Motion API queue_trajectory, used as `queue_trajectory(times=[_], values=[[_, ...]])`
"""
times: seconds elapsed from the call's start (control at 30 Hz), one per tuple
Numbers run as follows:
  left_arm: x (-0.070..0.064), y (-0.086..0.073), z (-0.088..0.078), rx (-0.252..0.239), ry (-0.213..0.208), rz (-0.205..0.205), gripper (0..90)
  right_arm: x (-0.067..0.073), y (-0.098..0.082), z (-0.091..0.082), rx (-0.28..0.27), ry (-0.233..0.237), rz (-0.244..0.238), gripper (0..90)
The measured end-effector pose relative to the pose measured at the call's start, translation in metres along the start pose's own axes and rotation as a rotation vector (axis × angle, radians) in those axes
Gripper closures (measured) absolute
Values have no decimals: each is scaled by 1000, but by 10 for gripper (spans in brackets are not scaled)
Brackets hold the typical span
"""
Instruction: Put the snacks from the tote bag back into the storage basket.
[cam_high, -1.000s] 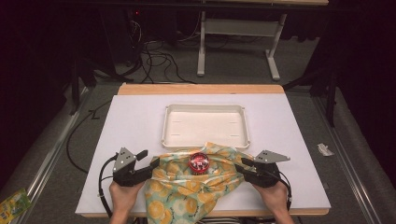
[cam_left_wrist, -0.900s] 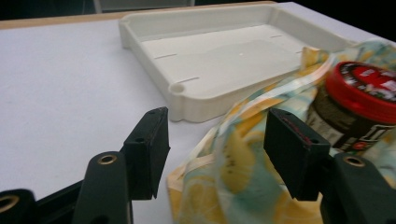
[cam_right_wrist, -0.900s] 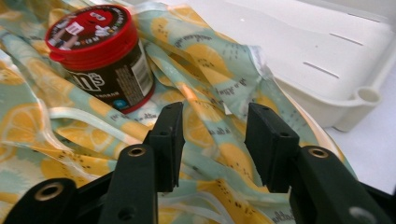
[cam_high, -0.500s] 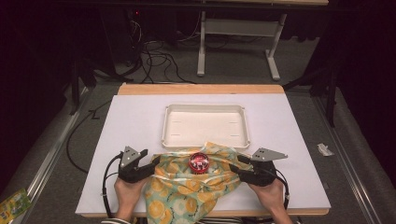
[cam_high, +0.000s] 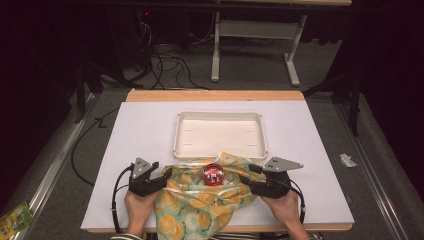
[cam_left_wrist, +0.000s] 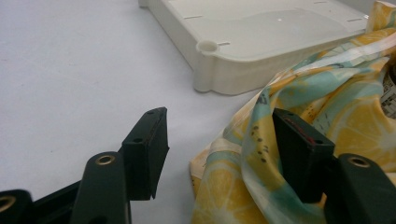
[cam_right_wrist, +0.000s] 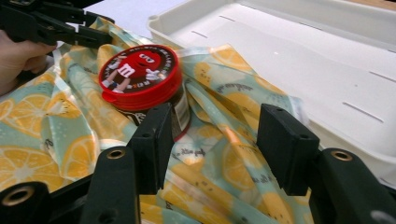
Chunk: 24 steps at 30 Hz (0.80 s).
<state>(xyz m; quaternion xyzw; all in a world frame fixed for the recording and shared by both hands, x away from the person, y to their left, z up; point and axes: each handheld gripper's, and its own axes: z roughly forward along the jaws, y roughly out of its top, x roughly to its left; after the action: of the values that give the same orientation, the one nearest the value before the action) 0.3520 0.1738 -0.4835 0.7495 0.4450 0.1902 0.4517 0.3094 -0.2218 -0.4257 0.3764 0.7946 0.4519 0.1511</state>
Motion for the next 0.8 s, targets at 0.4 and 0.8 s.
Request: queue_trajectory(times=[0.4,0.8], values=[[0,0,1,10,-2,1,388,14,10,17,25,43,-48,410],[-1,0,2,22,-2,9,383,29,23,34,42,84,-77,347]])
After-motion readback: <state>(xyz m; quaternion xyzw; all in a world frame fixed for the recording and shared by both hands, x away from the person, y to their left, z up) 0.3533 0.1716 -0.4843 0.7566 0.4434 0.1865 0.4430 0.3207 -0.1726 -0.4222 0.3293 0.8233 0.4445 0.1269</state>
